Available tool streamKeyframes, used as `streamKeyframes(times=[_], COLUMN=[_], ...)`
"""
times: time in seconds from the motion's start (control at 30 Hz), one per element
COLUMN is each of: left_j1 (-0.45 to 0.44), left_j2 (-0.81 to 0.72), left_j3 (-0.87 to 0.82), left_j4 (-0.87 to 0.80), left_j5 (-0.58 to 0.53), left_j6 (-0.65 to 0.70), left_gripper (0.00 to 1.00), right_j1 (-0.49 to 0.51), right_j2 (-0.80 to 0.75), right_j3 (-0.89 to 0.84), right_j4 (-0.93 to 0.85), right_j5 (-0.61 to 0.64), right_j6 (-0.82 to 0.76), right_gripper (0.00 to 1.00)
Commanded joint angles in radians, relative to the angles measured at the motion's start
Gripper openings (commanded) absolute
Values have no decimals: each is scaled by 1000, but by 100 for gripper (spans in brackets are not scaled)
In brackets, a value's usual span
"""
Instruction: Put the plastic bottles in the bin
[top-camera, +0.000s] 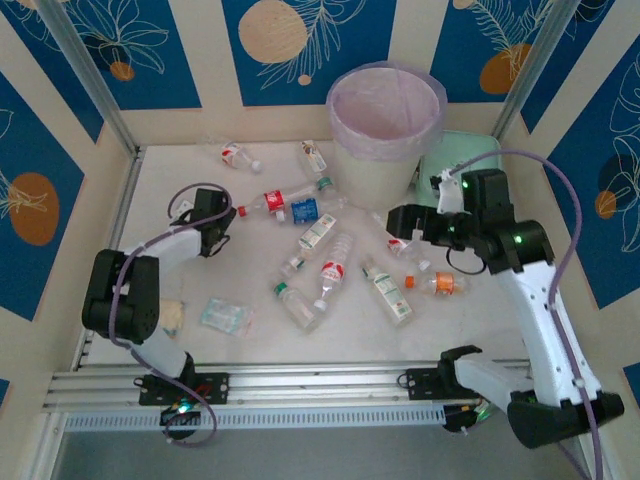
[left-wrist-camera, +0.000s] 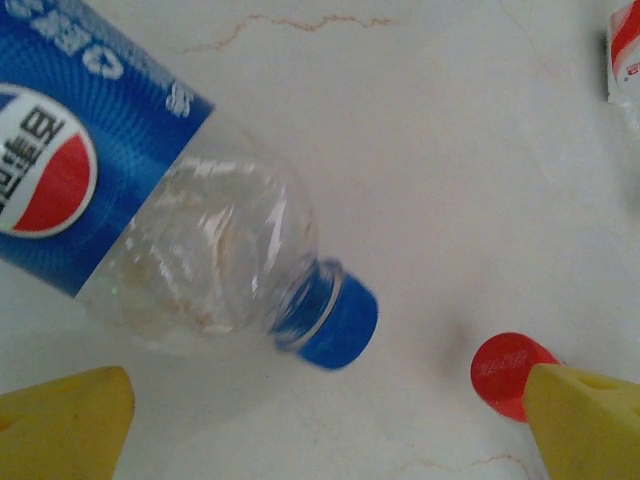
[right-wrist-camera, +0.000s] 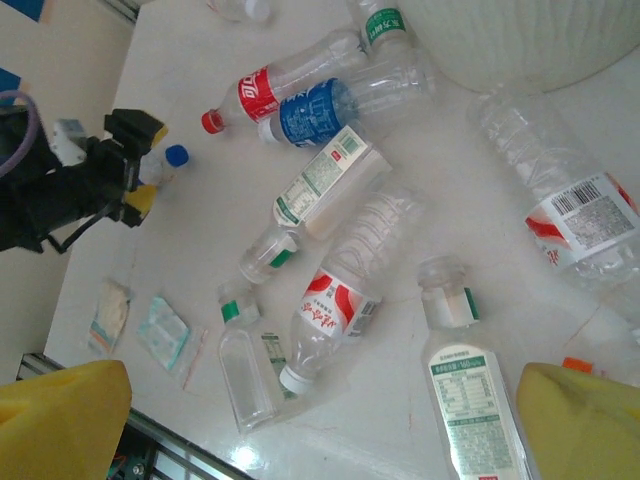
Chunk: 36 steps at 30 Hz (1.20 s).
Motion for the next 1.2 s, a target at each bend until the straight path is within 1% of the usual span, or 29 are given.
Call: streamKeyframes(times=[0.0,0.1,0.23,0.47,0.53,0.6,0.63,0.67,0.73,0.8,0.9,0.97,1.03,1.07,1.17], left_j1=[16,20,20,21,20,8,-4,-18,-40,-47,-23,21,70,99,166], left_j2=[25,38,42,48,27,-32,-60,-99,-163,-216,-279,-299,-295,-284,-234], left_j3=[-25,-65,-70,-83,-96,-111,-109,-98,-58,-5,22,30,46,56,81], left_j4=[82,130,109,93,98,105,86,44,-52,-182,-270,-290,-322,-348,-451], left_j5=[-17,-50,-89,-103,-90,-76,-86,-104,-140,-191,-210,-184,-150,-121,-59], left_j6=[-106,-141,-137,-134,-132,-98,-87,-60,51,129,158,137,84,35,-194], left_gripper=[98,92,80,73,72,75,78,84,98,99,99,100,100,99,99], right_j1=[-21,-54,-79,-90,-92,-93,-94,-94,-95,-96,-97,-97,-97,-97,-97], right_j2=[-62,-97,-117,-115,-116,-117,-116,-115,-110,-103,-95,-79,-60,-52,-49], right_j3=[-78,-145,-195,-212,-214,-212,-211,-209,-205,-198,-206,-208,-203,-199,-201], right_j4=[-35,-34,-18,-2,-4,-8,-8,-6,-2,2,22,32,36,35,42], right_j5=[-32,-36,-58,-81,-86,-84,-83,-84,-87,-90,-96,-99,-110,-113,-108], right_j6=[-3,12,22,30,30,29,31,31,35,39,45,45,42,40,34], right_gripper=[99,99,99,99,99,99,99,99,99,99,99,99,99,99,99])
